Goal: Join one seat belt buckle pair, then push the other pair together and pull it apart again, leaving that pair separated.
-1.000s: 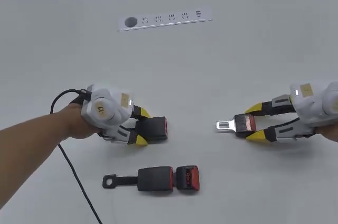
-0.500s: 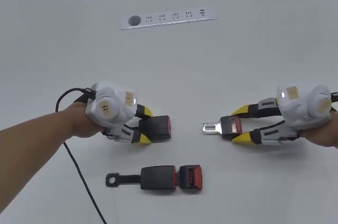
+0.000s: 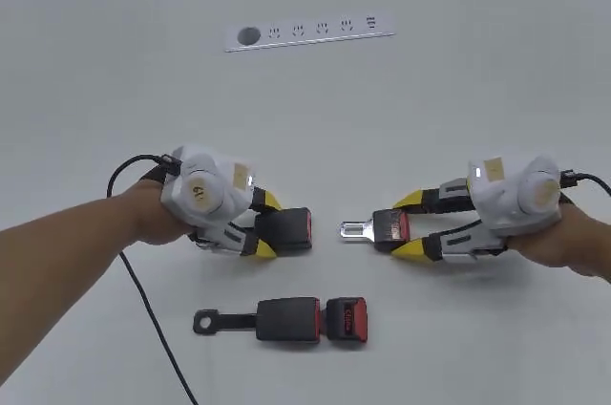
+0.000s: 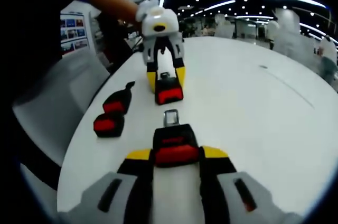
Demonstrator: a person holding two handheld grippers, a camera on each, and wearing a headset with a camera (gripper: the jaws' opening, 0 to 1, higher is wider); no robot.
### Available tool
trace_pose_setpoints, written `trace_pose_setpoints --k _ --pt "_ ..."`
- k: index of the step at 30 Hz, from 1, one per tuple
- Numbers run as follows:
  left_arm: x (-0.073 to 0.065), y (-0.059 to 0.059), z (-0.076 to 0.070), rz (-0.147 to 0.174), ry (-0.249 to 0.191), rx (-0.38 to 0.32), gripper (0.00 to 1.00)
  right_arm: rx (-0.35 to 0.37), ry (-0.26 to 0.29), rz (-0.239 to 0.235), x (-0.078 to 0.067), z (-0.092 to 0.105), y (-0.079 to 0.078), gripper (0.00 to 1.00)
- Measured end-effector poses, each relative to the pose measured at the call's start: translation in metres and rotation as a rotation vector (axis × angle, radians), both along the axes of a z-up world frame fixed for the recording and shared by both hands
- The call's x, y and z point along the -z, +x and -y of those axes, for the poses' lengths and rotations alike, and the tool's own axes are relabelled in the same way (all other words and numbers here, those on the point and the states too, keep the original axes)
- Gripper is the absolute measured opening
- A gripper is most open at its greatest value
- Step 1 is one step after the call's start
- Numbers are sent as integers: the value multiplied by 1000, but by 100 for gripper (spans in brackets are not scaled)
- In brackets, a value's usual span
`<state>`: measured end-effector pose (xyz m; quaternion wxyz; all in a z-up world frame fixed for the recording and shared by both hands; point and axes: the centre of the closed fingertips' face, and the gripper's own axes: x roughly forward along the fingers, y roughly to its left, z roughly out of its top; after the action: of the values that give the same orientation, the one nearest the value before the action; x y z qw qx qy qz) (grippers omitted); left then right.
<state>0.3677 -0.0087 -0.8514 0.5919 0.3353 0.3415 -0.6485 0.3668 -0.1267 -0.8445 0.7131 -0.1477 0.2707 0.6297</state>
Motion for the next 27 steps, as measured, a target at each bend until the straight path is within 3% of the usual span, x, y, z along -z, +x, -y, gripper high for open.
trace_pose_setpoints --k 14,19,21,22,23,24,27 --pt "3 1 0 5 32 21 33 -9 13 6 -1 -29 3 34" --pt "5 1 -1 11 39 25 33 2 14 -5 1 -30 3 34" --pt "5 1 -1 12 46 28 33 9 22 -19 1 -42 1 34" --pt "6 1 -2 14 53 30 33 -23 -6 66 0 -45 9 34" --pt "6 1 -3 13 50 29 33 -18 -7 14 1 -44 2 34" --pt "6 1 -3 12 49 26 33 -9 1 -2 1 -41 2 34" --pt "6 1 -3 14 53 27 33 -10 -1 1 1 -41 1 34"
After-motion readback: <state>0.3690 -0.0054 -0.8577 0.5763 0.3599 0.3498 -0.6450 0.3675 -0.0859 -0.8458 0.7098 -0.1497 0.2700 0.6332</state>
